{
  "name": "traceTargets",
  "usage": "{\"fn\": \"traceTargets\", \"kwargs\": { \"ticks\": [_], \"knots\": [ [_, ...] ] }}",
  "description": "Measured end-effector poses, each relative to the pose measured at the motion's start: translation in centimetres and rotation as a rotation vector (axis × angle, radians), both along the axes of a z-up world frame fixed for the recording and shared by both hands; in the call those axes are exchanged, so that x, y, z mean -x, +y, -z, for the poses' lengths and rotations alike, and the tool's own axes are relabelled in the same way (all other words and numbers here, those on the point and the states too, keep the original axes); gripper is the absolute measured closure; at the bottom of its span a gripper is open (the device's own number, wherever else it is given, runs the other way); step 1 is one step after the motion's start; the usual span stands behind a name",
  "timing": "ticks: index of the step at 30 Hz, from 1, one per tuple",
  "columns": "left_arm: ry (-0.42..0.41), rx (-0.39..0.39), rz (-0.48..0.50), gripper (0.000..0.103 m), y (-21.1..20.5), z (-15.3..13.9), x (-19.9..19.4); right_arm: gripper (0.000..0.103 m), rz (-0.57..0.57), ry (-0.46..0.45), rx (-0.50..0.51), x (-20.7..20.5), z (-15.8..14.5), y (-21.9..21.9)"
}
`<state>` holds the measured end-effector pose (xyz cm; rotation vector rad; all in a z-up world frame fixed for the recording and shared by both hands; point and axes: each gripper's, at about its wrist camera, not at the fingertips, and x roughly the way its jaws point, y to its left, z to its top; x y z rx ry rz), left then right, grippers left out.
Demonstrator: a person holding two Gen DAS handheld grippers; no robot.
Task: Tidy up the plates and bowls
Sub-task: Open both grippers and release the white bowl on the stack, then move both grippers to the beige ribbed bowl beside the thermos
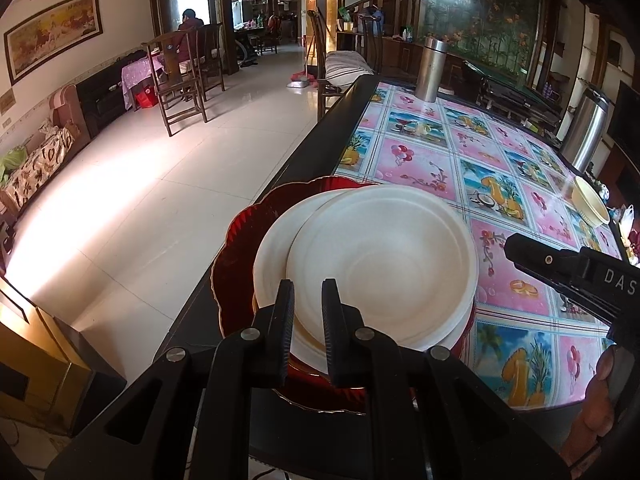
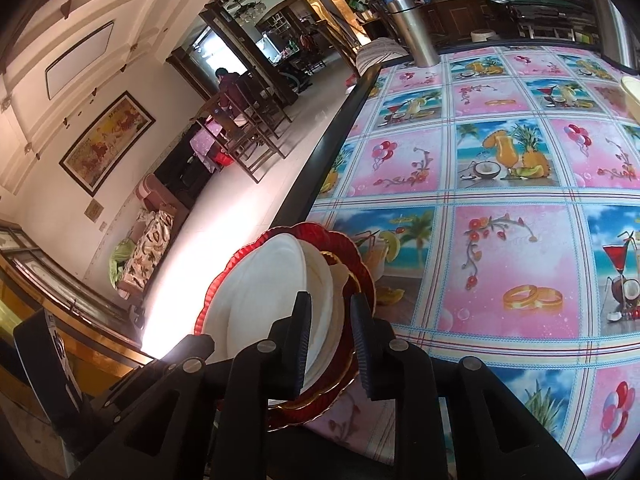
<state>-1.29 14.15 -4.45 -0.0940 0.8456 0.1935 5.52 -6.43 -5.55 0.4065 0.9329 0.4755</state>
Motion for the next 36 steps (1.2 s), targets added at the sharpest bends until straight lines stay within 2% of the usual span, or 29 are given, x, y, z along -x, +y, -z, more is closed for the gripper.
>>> {"fn": "traceTargets", "kwargs": {
  "ticks": [12,22,23,25,26,27,32,36],
  "knots": [
    [0.006,-0.048,0.039,0.09,-3.2,-0.6,-0.2,0.079,0.135,0.052,-0.073,-1.4,1.4,-7.1],
    [0.033,-0.109,0.128,0.09,-9.3,-1.0,-1.5,0.078,0.194,0.073,-0.127,-1.6,2.5,-12.0],
    [0.04,-0.11,0.147,0.085,-10.3,-0.9,-1.8,0.078,0.202,0.074,-0.133,-1.6,2.6,-12.6],
    [0.058,-0.1,0.197,0.066,-12.5,-0.7,-2.3,0.078,0.22,0.075,-0.143,-1.6,2.7,-14.0],
    [0.067,-0.091,0.225,0.05,-13.7,-0.5,-2.5,0.078,0.232,0.075,-0.148,-1.6,2.8,-14.8],
    [0.076,-0.084,0.258,0.043,-15.0,-0.2,-2.8,0.078,0.245,0.076,-0.154,-1.7,2.8,-15.7],
    [0.165,-0.109,0.426,0.043,-22.1,2.1,-3.9,0.078,0.344,0.075,-0.177,-1.6,3.5,-21.3],
    [0.236,-0.132,0.527,0.043,-26.5,4.0,-4.7,0.074,0.472,0.069,-0.175,-0.9,4.5,-26.8]
  ]
}}
